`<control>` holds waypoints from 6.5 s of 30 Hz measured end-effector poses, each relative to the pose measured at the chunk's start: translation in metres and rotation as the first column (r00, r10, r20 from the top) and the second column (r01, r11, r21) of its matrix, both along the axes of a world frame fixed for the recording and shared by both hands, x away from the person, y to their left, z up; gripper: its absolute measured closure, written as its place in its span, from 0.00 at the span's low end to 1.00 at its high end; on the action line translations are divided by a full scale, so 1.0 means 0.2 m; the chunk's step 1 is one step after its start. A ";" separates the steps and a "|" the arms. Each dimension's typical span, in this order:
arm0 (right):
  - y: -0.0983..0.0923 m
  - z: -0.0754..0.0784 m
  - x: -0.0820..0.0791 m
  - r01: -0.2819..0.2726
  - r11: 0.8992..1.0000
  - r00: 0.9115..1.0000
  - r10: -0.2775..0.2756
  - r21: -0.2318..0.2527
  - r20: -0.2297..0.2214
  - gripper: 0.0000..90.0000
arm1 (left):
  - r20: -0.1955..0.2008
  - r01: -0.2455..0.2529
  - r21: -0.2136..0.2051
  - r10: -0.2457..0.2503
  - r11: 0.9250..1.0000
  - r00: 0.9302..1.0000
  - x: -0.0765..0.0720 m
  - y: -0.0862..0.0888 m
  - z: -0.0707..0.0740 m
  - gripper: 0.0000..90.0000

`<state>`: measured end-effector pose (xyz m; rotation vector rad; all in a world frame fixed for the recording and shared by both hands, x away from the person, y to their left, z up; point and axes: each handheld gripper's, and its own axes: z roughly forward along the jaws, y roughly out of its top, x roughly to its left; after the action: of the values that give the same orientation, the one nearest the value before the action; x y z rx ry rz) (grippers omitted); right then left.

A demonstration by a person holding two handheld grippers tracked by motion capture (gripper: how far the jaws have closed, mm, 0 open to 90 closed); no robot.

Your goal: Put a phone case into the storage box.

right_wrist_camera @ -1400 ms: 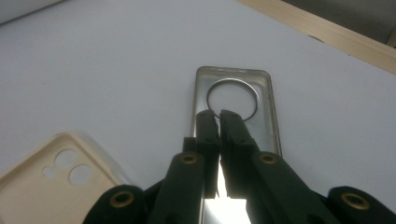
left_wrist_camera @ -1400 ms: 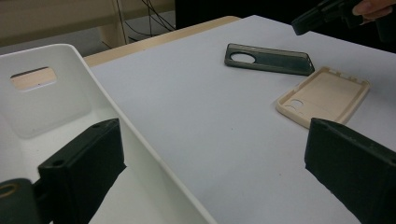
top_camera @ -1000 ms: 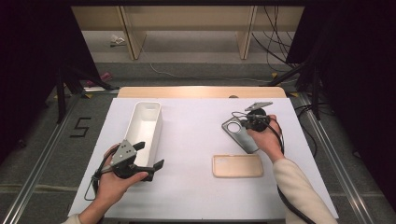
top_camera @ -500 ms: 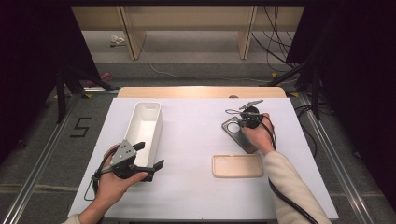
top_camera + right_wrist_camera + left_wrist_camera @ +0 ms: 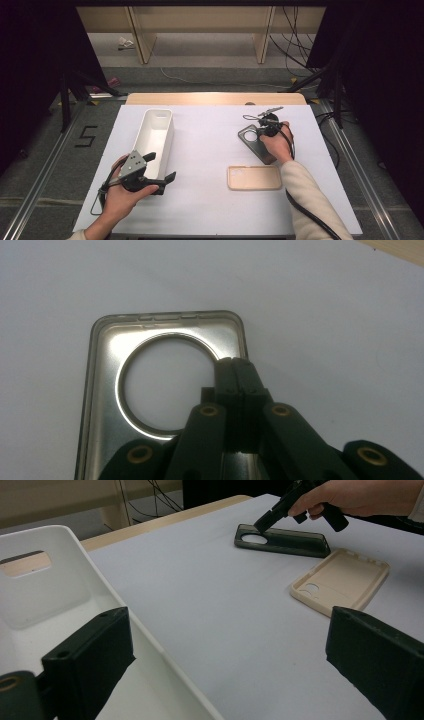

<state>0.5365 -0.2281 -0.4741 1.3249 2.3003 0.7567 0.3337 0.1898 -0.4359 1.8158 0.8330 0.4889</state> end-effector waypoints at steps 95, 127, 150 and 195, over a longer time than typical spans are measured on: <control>-0.09 0.19 -0.22 -0.503 0.753 0.862 0.468 -0.424 -0.193 0.27 | 0.006 0.014 0.007 -0.014 1.000 1.000 -0.01 -0.02 0.00 0.05; -0.08 0.17 -0.29 -0.580 0.667 0.813 0.507 -0.467 -0.287 0.25 | 0.007 0.014 0.004 -0.014 1.000 1.000 -0.01 -0.02 0.00 0.06; -0.05 0.12 -0.28 -0.665 0.577 0.746 0.537 -0.473 -0.394 0.54 | 0.005 0.022 0.005 -0.022 1.000 1.000 -0.01 -0.03 0.00 0.06; -0.02 0.12 -0.27 -0.756 0.516 0.654 0.564 -0.403 -0.504 0.98 | 0.000 0.029 0.007 -0.029 1.000 1.000 -0.02 -0.04 -0.01 0.06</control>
<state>0.4830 -0.2322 -0.4497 0.2184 2.9838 -0.0615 0.3304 0.1827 -0.4371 1.8319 0.8048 0.4746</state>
